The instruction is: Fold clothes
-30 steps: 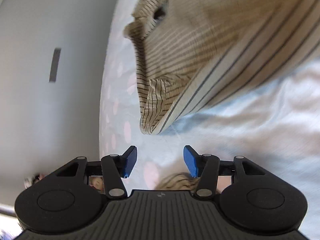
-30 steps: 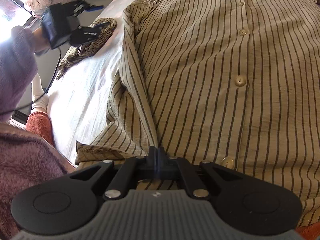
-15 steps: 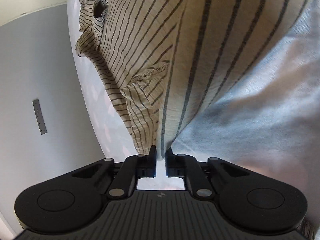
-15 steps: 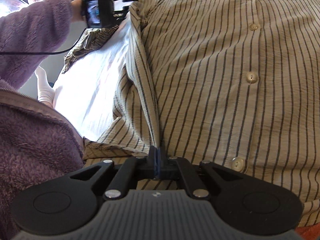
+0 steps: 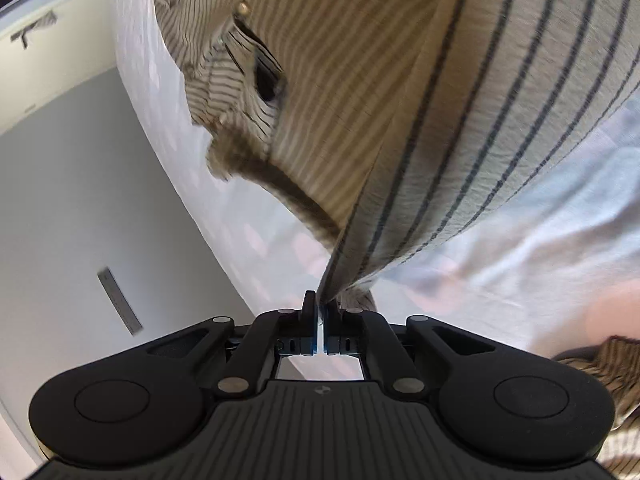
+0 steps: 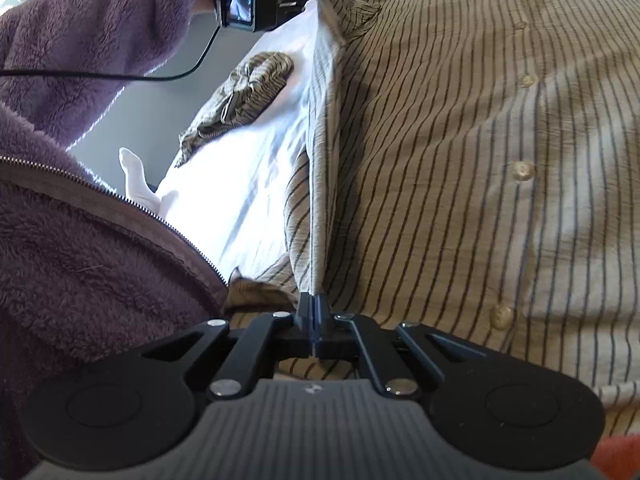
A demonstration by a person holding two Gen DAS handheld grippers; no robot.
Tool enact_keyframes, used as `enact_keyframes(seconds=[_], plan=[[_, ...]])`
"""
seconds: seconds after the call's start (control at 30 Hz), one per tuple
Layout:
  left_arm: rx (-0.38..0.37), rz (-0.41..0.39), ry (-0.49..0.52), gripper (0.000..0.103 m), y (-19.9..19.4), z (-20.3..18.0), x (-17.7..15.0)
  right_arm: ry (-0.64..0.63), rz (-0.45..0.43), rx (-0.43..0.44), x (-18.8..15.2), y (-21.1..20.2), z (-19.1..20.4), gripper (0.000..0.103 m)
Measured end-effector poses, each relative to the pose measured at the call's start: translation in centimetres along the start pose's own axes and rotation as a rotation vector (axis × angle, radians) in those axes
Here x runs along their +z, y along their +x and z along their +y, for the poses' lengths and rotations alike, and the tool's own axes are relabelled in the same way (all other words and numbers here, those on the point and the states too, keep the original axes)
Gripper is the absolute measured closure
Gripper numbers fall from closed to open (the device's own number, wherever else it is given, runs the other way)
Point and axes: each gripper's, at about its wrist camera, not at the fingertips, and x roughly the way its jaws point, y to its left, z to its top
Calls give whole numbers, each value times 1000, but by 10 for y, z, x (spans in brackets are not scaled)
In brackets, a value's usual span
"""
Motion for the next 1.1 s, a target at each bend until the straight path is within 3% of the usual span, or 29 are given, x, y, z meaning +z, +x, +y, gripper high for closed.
enact_keyframes(seconds=[0.37, 0.57, 0.67, 0.93, 1.1], plan=[[11, -103, 211, 102, 29, 79, 86, 121, -59, 25, -17, -39, -37, 102], [-20, -137, 263, 102, 55, 93, 135, 179, -55, 7, -23, -49, -64, 102], [-82, -128, 266, 102, 64, 93, 151, 211, -42, 15, -24, -49, -76, 102], [-117, -153, 287, 102, 71, 89, 150, 261, -19, 45, -26, -50, -101, 102], [-119, -124, 294, 102, 59, 79, 119, 232, -17, 73, -22, -50, -94, 102]])
